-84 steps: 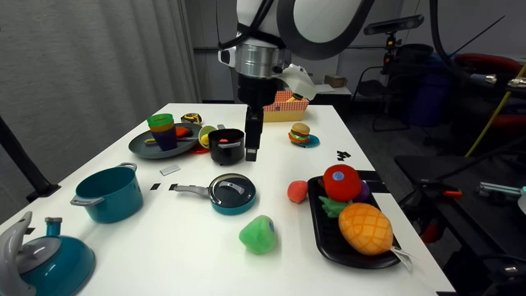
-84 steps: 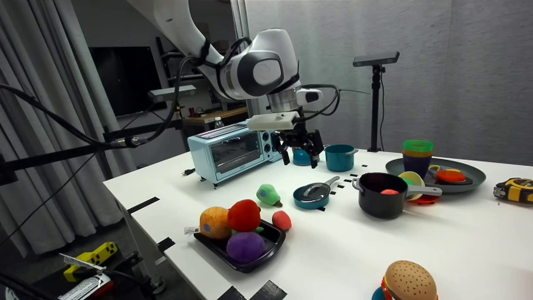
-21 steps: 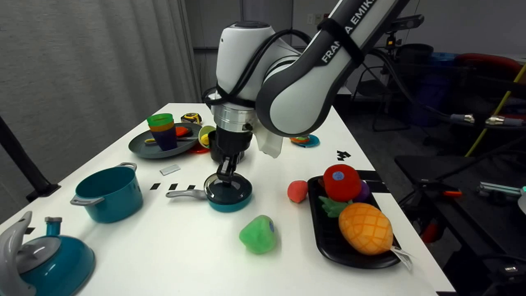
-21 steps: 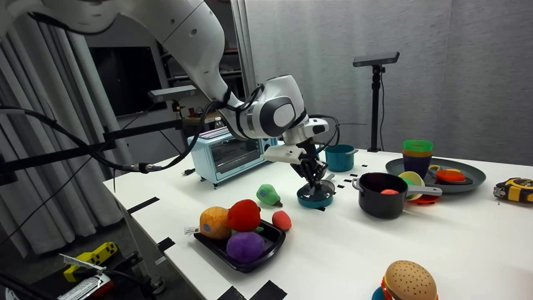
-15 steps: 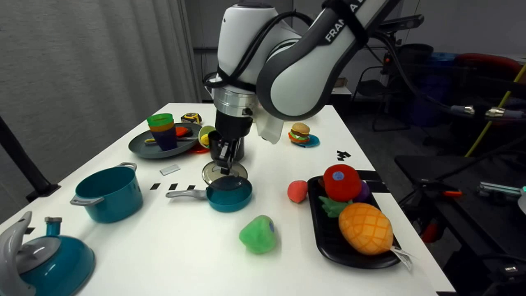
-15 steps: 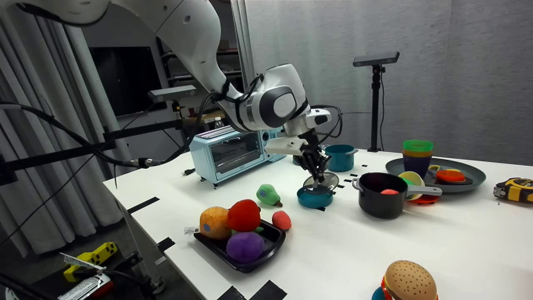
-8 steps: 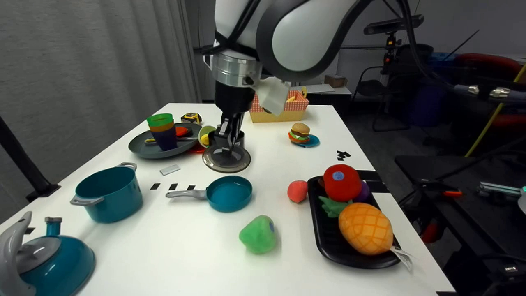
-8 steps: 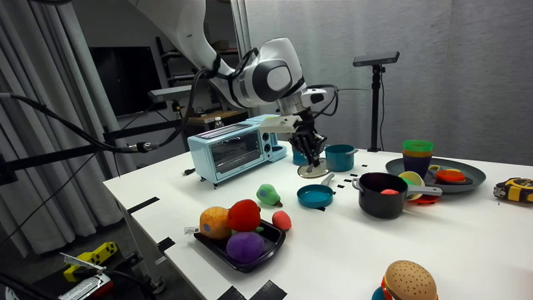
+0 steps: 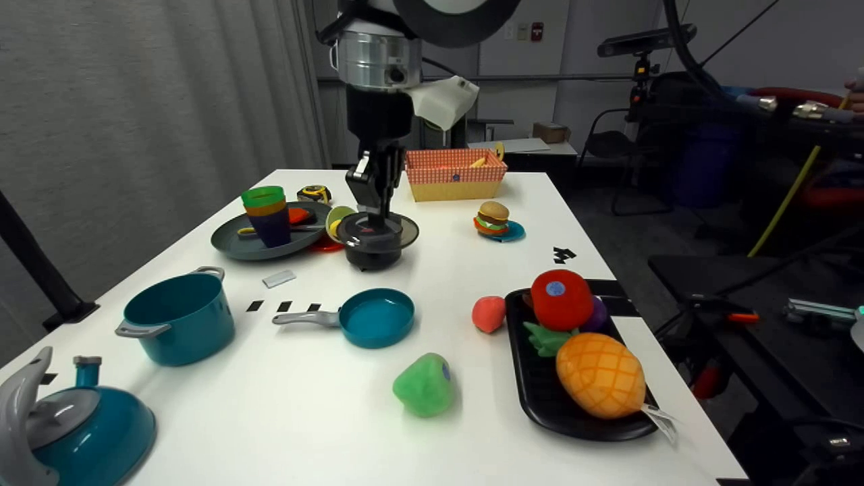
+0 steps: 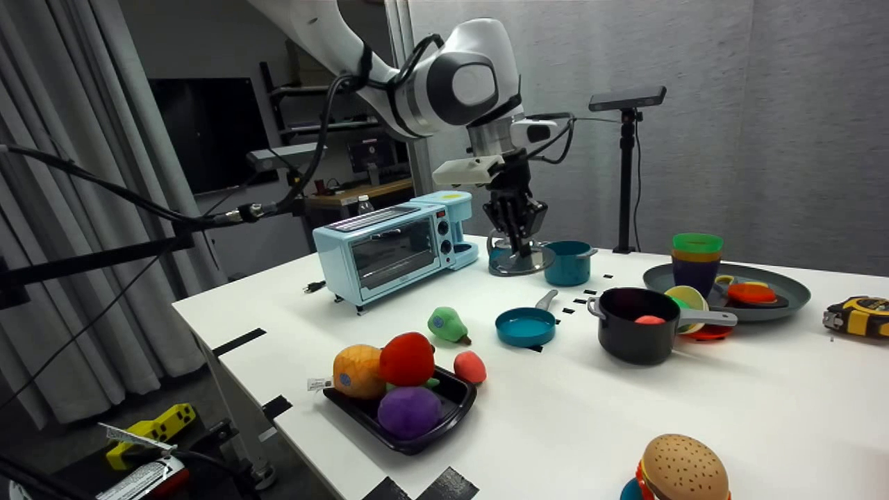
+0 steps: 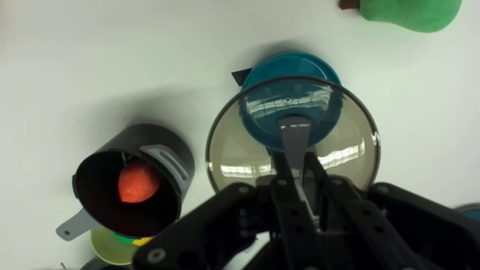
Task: Move the lid from the blue pan to the black pot
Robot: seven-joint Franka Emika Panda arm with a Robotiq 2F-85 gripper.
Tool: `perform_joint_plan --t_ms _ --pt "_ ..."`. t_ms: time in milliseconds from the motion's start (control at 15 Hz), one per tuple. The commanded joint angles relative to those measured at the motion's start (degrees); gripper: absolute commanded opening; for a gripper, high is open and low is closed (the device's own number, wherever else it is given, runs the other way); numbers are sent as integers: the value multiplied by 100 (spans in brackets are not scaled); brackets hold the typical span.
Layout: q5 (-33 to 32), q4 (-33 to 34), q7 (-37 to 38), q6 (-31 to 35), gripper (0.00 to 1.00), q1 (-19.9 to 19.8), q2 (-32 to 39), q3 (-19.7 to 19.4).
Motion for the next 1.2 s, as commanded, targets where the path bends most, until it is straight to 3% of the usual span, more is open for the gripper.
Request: perform_joint_plan --t_ms 0,1133 --pt "211 482 58 -351 4 -226 137 -19" --pt "448 1697 508 -254 4 -883 952 -315"
